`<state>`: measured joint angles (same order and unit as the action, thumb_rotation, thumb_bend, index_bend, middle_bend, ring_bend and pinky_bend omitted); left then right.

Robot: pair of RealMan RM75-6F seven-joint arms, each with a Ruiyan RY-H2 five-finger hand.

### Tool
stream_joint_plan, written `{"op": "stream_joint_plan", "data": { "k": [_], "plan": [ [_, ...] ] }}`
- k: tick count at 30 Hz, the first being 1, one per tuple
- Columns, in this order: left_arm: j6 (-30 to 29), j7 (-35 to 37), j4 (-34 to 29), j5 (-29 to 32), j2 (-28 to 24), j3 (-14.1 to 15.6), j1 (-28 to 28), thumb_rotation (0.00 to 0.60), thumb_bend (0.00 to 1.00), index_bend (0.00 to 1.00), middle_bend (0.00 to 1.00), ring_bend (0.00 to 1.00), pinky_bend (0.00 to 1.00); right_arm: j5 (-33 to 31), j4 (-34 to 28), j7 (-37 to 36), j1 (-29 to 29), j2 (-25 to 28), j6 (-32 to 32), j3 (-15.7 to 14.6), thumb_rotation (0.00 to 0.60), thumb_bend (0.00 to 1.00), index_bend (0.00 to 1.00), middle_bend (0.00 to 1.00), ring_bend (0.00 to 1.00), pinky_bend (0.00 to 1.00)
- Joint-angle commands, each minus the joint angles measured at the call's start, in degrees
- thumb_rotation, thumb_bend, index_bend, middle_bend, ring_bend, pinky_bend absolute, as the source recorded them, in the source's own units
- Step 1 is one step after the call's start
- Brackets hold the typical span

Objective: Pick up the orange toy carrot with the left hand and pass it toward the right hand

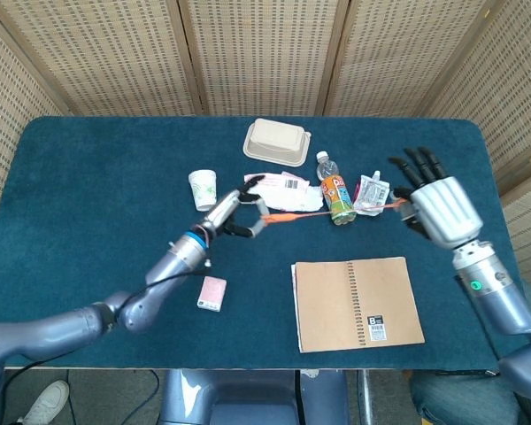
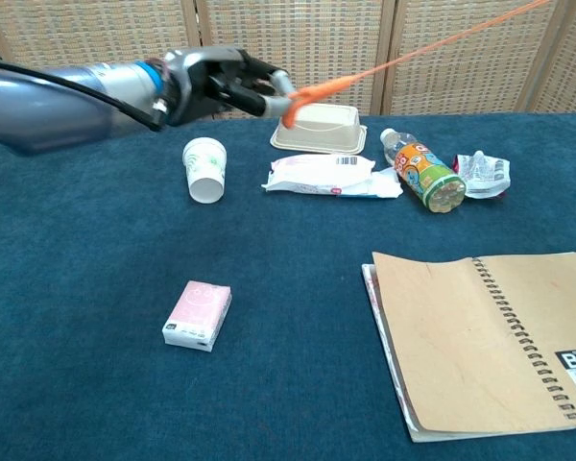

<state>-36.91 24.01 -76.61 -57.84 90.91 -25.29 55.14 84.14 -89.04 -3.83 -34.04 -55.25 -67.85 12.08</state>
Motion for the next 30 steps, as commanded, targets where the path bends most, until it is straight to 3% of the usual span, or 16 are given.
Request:
{"op": "stream_joint_plan", "data": {
  "k": [1, 5, 12, 20, 30],
  "plan": [
    [-3.55, -2.78, -0.39, -3.25, -10.49, 0.85, -5.38, 0.600, 0.48, 0.60, 0.00, 0.00, 0.00, 0.26, 3.98, -2.45, 2.39, 2.26, -0.94, -1.06, 0.600, 0.83, 0.88, 0.21, 0.00, 0.00],
    [-7.17, -5.47, -0.94, -7.20, -18.59, 2.84, -9.59, 0.600, 0.48, 0.60, 0.00, 0.00, 0.00, 1.30, 5.59, -2.46, 3.38, 1.29, -1.16, -2.47, 0.600, 0.83, 0.88, 0.21, 0.00, 0.00],
    [-11.24, -10.10, 2.25, -10.76, -26.95, 6.39, -14.57, 0.600, 0.48, 0.61, 0.00, 0.00, 0.00, 2.65, 8.70, 2.38, 3.85, -1.28, -0.94, -4.16, 0.600, 0.83, 0.87, 0.20, 0.00, 0.00],
    [-12.69, -7.21, 7.10, -12.13, -28.35, 8.82, -17.61, 0.600, 0.48, 0.61, 0.00, 0.00, 0.00, 2.13, 9.77, 2.36, 5.06, -3.20, -1.44, -4.81, 0.600, 0.83, 0.87, 0.20, 0.00, 0.00],
    [-18.21, -5.03, 3.56, -16.29, -28.70, 11.82, -21.45, 0.600, 0.48, 0.61, 0.00, 0.00, 0.00, 2.97, 6.39, 1.99, 6.43, -4.52, -3.25, -5.40, 0.600, 0.83, 0.87, 0.20, 0.00, 0.00]
  ]
}}
